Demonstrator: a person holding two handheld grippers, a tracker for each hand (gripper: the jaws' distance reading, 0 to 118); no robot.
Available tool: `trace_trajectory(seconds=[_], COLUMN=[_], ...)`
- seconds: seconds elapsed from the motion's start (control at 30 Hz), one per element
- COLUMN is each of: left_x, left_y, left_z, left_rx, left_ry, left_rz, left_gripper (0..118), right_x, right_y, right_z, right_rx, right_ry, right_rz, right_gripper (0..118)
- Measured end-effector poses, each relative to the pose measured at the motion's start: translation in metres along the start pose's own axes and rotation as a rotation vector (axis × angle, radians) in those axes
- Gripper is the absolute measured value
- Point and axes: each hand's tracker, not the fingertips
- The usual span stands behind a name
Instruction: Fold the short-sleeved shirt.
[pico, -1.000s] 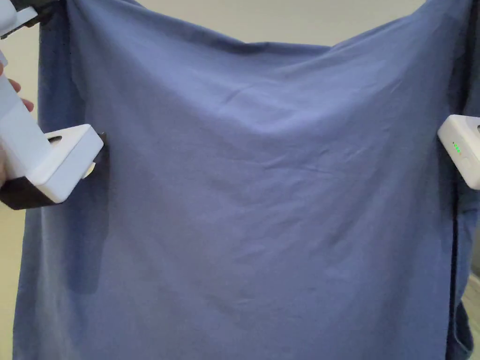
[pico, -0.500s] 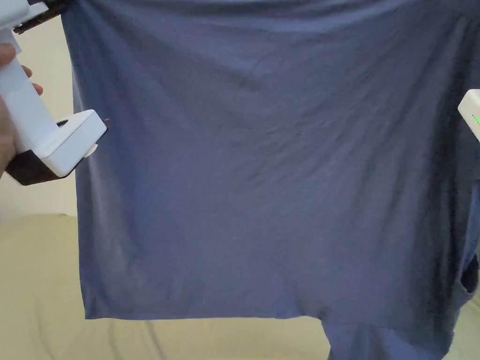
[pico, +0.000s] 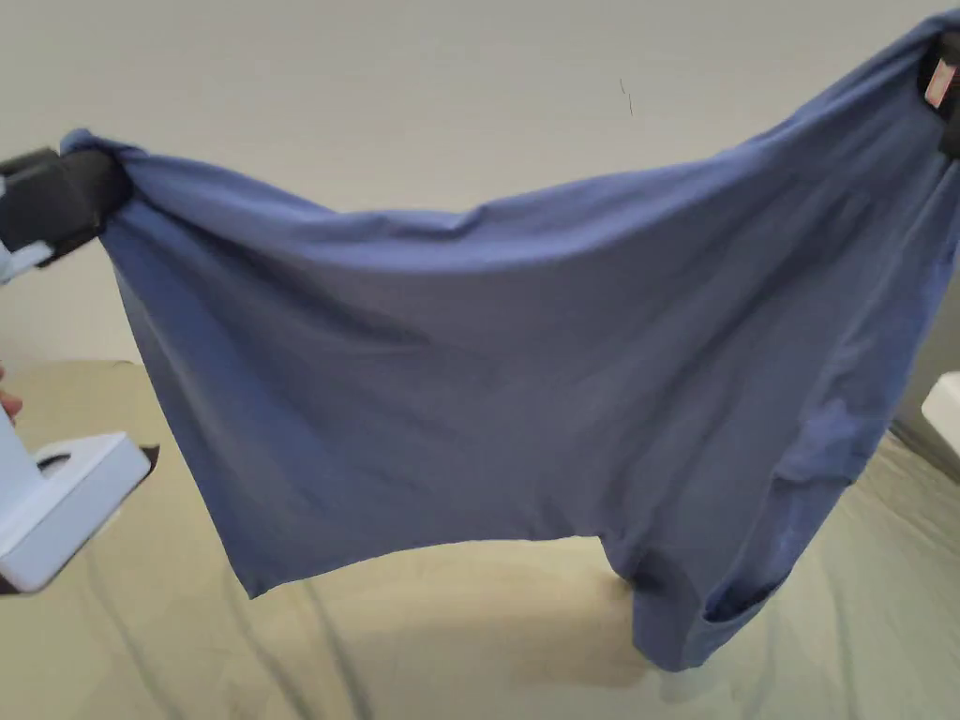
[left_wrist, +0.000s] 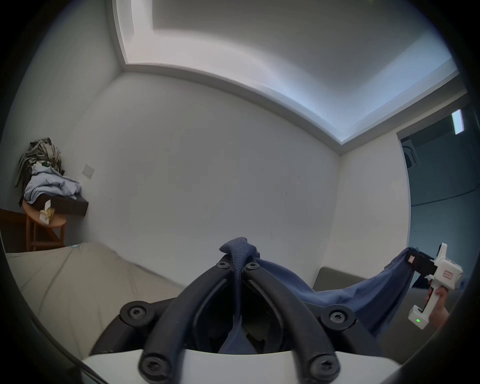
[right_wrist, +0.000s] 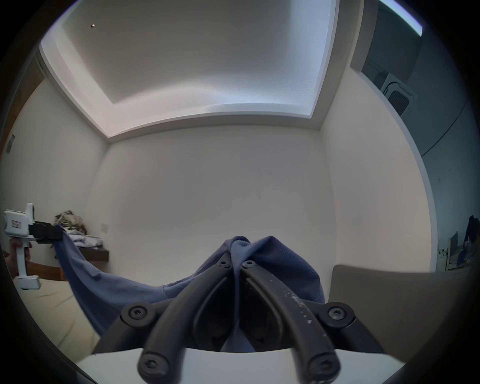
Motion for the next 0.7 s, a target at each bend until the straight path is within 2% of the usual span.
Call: trace_trajectory(seconds=[0.07,0.23,0.4,0.5,0.6,0.7], left_x=[-0.006,-0.017,-0.028,-0.028,-0.024,-0.024], left_y=[-0.016,-0.057,-0.088,-0.109,-0.129,-0.153], left_z=[0.023,0.105,0.189,0.238,0.287,0.333], left_rx=[-0.040,-0.123,-0.216,-0.307,-0.390,-0.489], left_ry=[0.011,0.038,0.072,0.096,0.107,0.126], left_rz=[0.000,0.049,0.105,0.094,0.090,0.109], left_gripper=[3,3,3,3,3,3], right_x=[-0.001,-0.021,-0.029,-0.035,-0.047,-0.051], right_y=[-0.016,-0.056,-0.094,-0.113,-0.135,-0.165], right_z=[0.023,0.101,0.193,0.253,0.308,0.359], right_rx=[-0.037,-0.139,-0.261,-0.330,-0.428,-0.547], right_ry=[0.038,0.082,0.067,0.056,0.031,0.012], right_rz=[-0.051,-0.064,-0.135,-0.179,-0.165,-0.204], right_gripper=[4,4,4,4,4,4])
